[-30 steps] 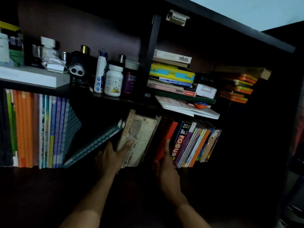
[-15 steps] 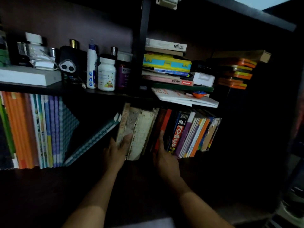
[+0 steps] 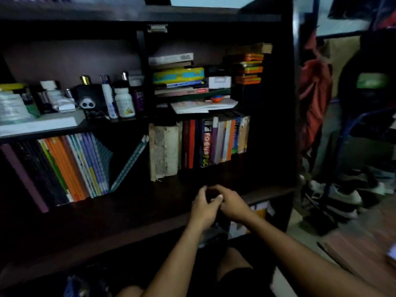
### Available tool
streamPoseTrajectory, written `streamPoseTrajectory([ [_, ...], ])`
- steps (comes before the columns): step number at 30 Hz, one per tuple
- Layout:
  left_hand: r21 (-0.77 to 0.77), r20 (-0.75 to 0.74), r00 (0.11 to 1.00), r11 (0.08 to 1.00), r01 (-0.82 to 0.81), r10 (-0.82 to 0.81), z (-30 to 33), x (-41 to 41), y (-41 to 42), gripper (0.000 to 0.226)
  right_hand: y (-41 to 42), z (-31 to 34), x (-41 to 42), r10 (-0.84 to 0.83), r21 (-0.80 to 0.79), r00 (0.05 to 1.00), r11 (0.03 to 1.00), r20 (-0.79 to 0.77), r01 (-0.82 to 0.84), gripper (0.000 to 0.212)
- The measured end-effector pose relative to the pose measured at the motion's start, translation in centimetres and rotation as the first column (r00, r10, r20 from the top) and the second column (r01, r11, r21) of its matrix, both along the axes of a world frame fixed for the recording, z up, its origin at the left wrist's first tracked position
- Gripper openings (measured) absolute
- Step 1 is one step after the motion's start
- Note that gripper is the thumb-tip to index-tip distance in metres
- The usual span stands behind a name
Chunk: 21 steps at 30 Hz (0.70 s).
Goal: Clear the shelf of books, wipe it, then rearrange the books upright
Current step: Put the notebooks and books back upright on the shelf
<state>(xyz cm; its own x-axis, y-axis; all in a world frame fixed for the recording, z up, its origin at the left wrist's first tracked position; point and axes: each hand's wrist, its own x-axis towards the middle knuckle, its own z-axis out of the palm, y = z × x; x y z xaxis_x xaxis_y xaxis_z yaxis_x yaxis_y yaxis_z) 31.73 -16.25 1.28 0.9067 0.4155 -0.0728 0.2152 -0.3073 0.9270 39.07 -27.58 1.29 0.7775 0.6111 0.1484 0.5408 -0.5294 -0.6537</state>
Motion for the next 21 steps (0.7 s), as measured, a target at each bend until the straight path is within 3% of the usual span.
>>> streamPoseTrajectory([
  [2, -0.077, -0.009, 0.99, 0.987, 0.142, -0.143, 1.1, -0.2, -4.7, 0.066, -5.1, 0.9, -1.7, -0.09, 0.049, 0.996, 0.995, -0.027, 0.091, 0.047],
  [5, -0.077, 0.027, 0.931, 0.928, 0.364, -0.363, 2.8, 0.2, -11.6, 0.057, -14.1, 2.4, -4.2, -0.243, 0.08, 0.97, 0.966, -0.03, 0.245, 0.042],
  [7, -0.06, 0.043, 0.861, 0.859, 0.508, -0.506, 3.7, -0.3, -17.1, 0.052, -20.9, 2.9, -6.7, -0.345, 0.145, 0.939, 0.928, -0.018, 0.343, 0.042],
  [9, -0.008, 0.032, 0.771, 0.771, 0.637, -0.637, 4.0, -1.2, -22.6, 0.063, -27.2, 2.7, -9.7, -0.417, 0.199, 0.908, 0.889, -0.024, 0.414, 0.038],
  [13, 0.124, -0.054, 0.61, 0.601, 0.79, -0.791, 3.3, -3.3, -30.4, 0.068, -35.9, 2.2, -15.0, -0.574, 0.129, 0.816, 0.816, 0.07, 0.563, 0.033],
  [15, 0.199, -0.084, 0.566, 0.542, 0.816, -0.82, 2.5, -3.7, -32.7, 0.064, -39.9, 1.0, -15.9, -0.716, 0.098, 0.679, 0.696, 0.159, 0.711, 0.041],
  [18, 0.327, -0.158, 0.561, 0.493, 0.806, -0.813, 1.5, -3.0, -34.1, 0.065, -45.5, -1.3, -15.5, -0.917, -0.015, 0.398, 0.398, 0.021, 0.917, 0.065],
  [19, 0.328, -0.174, 0.566, 0.494, 0.805, -0.806, 1.0, -2.3, -34.3, 0.068, -46.8, -2.0, -15.3, -0.937, -0.083, 0.34, 0.346, -0.074, 0.935, 0.074],
  [21, 0.307, -0.196, 0.576, 0.508, 0.805, -0.793, 0.6, -1.3, -34.5, 0.079, -47.5, -3.3, -14.8, -0.922, -0.114, 0.316, 0.346, -0.224, 0.931, 0.084],
])
